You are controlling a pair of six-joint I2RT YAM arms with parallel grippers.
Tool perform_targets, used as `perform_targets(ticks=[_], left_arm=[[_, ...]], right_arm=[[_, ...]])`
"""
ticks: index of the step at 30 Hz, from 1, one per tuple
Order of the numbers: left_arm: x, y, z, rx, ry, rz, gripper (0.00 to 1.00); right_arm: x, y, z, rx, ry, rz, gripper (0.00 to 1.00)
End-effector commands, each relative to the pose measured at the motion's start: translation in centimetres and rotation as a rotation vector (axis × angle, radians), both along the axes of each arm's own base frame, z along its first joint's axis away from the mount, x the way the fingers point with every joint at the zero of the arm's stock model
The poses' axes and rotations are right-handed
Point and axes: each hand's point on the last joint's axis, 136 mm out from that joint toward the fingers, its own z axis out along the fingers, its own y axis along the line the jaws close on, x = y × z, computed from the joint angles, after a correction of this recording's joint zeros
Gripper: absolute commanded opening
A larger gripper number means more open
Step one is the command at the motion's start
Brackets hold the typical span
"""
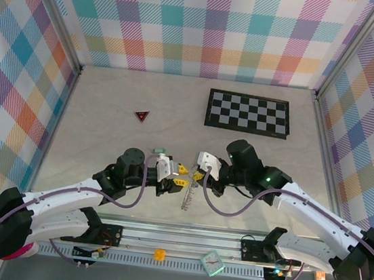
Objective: Put the keys on the keyring
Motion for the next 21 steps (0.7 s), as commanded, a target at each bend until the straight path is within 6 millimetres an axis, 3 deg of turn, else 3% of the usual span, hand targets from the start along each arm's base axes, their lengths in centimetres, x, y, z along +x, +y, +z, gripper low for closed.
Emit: perform_targets(ticks=[1, 11, 17, 21], left_arm=[[-0.1, -0.6, 1.6, -0.010, -0.035, -0.020, 0.32], [-0.4, -1.1, 1.9, -0.009, -0.025, -0.059, 0.26], [-0.5, -1.3, 1.9, 0.003, -0.020, -0.075, 0.07], [-0.7, -1.2, 1.9, 0.010, -0.017, -0.083, 0.00]], right_arm=[[-0.5, 0.2, 1.0, -0.021, -0.022, 0.061, 0.00], [-0.6, 0.4, 0.6, -0.117, -0.034, 0.115, 0.00], [-1.1, 1.1, 1.2, -0.112, -0.032, 0.150, 0.00], [-1.3, 1.2, 2.0, -0.066, -0.039, 0.140, 0.00]])
